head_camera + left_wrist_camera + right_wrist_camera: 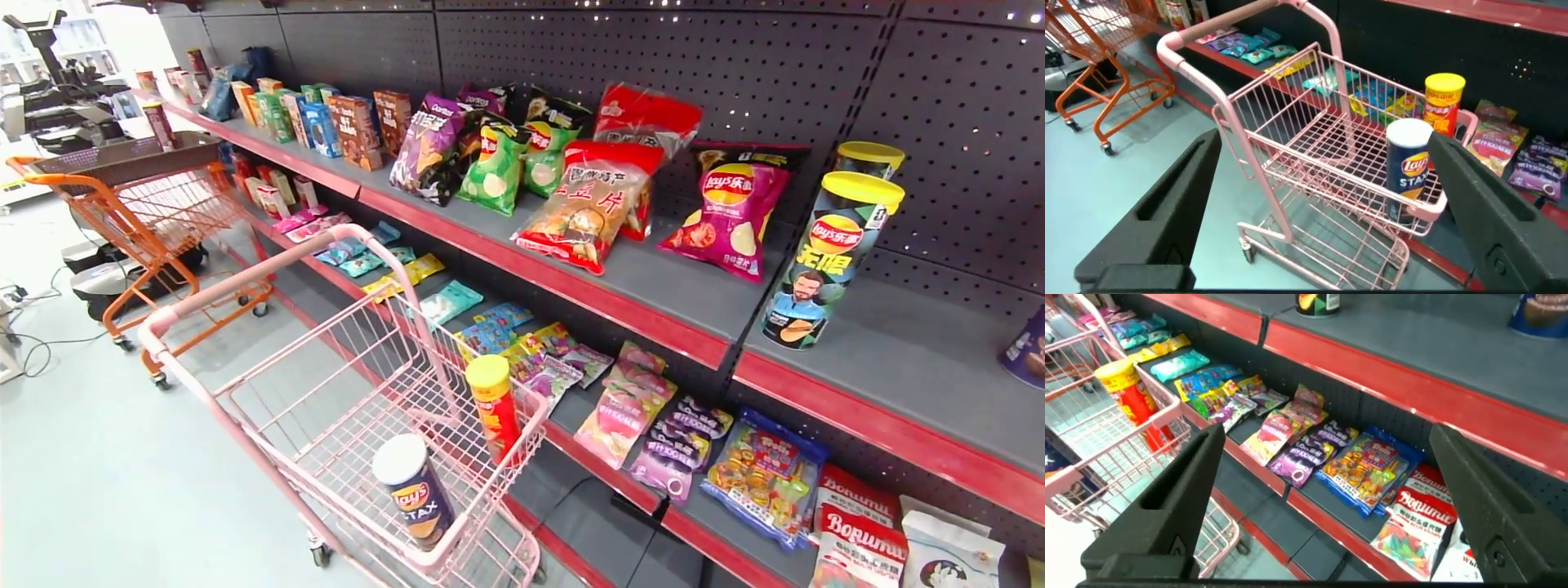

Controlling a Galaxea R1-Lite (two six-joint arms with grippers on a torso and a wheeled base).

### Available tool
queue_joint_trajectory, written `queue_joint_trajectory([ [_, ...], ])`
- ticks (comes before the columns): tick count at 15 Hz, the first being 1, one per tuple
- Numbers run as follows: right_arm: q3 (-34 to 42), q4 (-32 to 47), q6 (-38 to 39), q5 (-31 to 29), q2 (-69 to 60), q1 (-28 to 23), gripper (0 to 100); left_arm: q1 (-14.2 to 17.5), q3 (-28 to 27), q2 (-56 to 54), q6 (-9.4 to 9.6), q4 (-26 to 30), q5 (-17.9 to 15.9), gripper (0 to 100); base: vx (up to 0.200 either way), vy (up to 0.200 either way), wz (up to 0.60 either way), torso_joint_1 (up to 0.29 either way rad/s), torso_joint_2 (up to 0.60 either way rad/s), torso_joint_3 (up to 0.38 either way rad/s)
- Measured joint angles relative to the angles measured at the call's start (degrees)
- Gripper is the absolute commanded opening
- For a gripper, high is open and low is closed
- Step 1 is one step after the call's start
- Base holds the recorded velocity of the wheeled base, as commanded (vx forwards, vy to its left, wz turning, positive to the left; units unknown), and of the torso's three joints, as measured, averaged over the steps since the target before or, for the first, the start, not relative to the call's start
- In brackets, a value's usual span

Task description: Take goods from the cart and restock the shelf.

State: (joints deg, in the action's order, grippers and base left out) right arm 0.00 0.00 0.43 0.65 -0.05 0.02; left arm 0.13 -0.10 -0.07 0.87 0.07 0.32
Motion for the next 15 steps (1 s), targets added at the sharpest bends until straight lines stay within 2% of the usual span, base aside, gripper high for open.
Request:
queue_joint_trajectory([
  [7, 0.0, 0.0, -0.05, -0.29, 0.0, -0.02, 100, 0.02, 0.0, 0.0, -0.09, -0.07, 0.11, 100, 0.0, 0.0, 0.0, -0.151, 0.38, 0.225],
  [13, 0.0, 0.02, -0.07, -0.29, 0.0, -0.02, 100, 0.02, 0.0, 0.0, -0.09, 0.02, 0.01, 100, 0.0, 0.0, 0.0, -0.185, 0.51, 0.321],
  [15, 0.0, 0.02, -0.07, -0.33, 0.0, -0.02, 100, 0.02, 0.02, 0.0, -0.09, 0.06, 0.0, 100, 0.0, 0.0, 0.0, -0.066, 0.18, 0.122],
])
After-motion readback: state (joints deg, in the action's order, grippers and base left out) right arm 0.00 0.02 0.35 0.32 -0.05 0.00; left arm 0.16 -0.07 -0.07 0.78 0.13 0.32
